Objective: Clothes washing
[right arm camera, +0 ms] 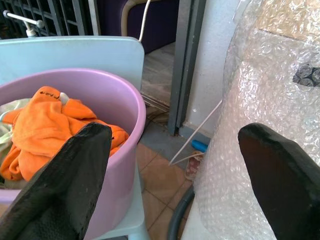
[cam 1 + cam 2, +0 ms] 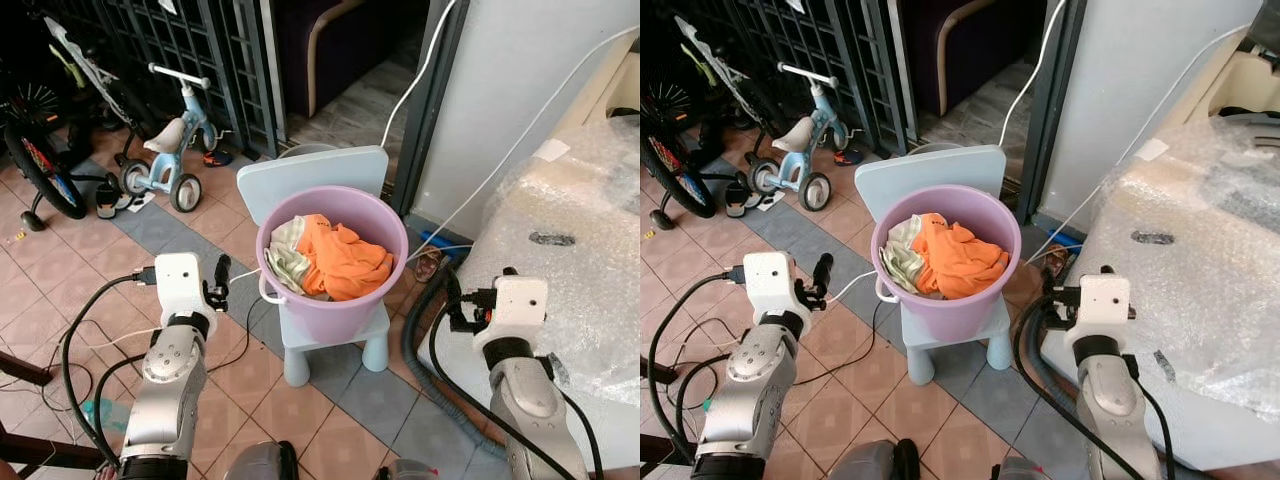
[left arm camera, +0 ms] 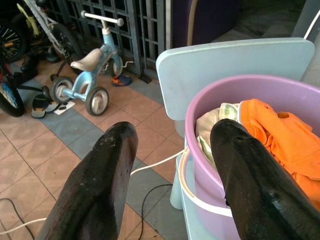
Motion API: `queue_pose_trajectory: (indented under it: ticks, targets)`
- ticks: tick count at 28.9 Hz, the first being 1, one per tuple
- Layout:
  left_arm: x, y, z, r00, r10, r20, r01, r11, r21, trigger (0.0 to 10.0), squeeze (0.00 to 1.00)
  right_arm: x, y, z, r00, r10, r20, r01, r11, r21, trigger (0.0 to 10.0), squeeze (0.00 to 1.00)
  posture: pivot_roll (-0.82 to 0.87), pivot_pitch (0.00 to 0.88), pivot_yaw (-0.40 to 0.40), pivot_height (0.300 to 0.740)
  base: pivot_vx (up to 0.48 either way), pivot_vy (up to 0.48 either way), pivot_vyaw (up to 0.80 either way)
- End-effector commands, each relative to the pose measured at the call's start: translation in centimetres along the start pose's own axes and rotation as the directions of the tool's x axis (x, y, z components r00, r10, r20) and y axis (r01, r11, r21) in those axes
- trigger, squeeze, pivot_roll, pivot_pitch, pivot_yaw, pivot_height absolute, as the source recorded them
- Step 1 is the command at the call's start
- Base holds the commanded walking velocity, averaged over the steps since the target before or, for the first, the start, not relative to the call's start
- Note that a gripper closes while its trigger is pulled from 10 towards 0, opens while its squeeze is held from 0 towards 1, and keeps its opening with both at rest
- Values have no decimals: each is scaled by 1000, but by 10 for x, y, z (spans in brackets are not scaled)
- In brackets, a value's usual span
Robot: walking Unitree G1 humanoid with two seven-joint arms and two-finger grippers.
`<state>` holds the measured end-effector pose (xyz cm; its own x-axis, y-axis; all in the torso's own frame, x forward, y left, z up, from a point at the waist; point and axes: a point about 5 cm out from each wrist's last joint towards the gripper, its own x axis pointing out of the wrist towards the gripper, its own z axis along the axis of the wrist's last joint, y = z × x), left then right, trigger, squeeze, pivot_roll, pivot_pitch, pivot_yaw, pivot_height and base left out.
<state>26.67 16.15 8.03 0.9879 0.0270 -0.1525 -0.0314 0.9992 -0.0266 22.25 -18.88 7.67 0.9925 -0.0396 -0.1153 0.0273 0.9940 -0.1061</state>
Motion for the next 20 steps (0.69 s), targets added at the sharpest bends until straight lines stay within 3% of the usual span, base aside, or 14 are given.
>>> queue_pose_trajectory:
  ticks: [1,3,10,13,20]
  targets:
    - [0,3,0,1000,4,0,-4,1000,9,10000,0,-1,6,7,999,17,36,-16,1000,-23,10000,0,-84,86,60,740,0,0,800]
    - [0,1,1,1000,-12,7,12,1000,4,10000,0,2,14,13,996,55,68,-50,996,-71,10000,0,-81,89,57,740,0,0,800]
    - [3,-3,5,999,-27,33,27,1000,2,10000,0,19,14,27,992,63,108,-61,998,-25,10000,0,-67,86,43,740,0,0,695]
    - [2,-6,5,998,-44,35,45,999,-12,10000,0,22,14,30,991,76,115,-71,996,-49,10000,0,-65,81,31,740,100,0,0]
    - [2,-11,5,997,-59,45,59,998,-19,10000,0,35,12,36,984,125,126,-109,986,-124,10000,0,-58,67,16,740,449,0,0]
